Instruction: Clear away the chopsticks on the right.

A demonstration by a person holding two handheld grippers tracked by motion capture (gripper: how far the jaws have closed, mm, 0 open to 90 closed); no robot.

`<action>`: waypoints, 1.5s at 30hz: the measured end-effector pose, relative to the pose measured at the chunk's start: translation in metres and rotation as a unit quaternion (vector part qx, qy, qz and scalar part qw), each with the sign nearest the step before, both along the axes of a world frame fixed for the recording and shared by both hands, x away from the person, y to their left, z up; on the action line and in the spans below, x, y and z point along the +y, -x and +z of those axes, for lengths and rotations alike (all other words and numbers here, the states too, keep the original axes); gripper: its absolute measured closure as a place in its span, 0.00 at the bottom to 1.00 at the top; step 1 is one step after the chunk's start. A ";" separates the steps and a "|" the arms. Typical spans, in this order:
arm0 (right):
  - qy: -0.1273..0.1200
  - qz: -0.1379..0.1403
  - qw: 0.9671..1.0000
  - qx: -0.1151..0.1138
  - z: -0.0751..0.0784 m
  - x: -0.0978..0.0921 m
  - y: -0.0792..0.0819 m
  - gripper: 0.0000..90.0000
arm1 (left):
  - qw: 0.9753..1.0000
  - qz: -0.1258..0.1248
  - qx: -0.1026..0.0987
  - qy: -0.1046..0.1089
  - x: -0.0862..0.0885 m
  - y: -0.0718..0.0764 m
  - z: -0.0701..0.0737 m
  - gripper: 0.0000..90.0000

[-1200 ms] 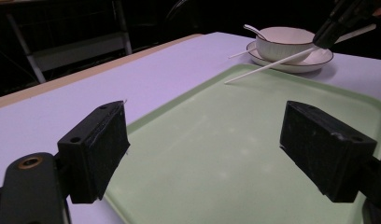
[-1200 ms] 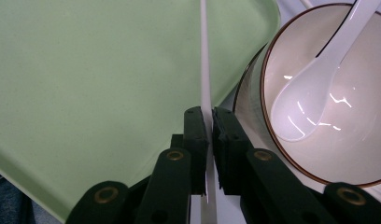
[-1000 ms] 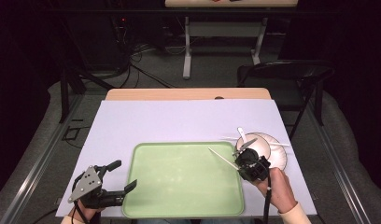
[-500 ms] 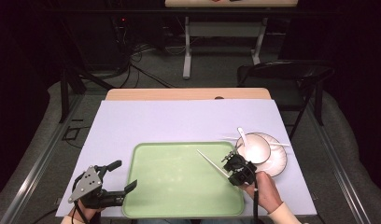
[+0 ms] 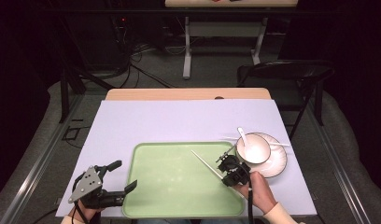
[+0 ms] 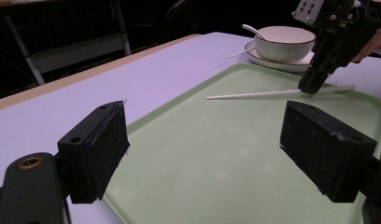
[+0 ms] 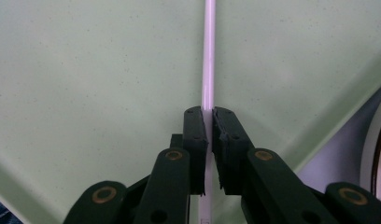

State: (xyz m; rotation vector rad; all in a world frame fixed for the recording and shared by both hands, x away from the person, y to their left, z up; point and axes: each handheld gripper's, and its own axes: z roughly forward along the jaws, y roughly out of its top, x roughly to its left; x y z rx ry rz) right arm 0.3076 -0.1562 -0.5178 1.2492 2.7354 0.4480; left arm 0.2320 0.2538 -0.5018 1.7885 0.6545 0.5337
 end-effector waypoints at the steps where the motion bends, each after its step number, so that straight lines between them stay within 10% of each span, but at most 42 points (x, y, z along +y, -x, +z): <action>1: -0.002 0.000 1.000 0.000 0.000 0.000 0.000 0.93 | 1.000 0.000 0.000 0.000 0.000 0.000 0.000 0.17; 18: 0.010 0.012 1.000 -0.006 0.001 -0.003 0.001 0.69 | 1.000 -0.004 -0.003 -0.003 -0.001 0.001 0.000 0.17; 30: -0.022 0.058 0.990 -0.125 0.063 -0.029 0.010 0.16 | 1.000 -0.003 -0.002 0.000 -0.001 0.000 -0.001 0.17; 45: -0.008 0.033 0.983 -0.181 0.106 -0.094 -0.038 0.00 | 1.000 0.001 -0.003 0.002 -0.001 0.000 -0.001 0.17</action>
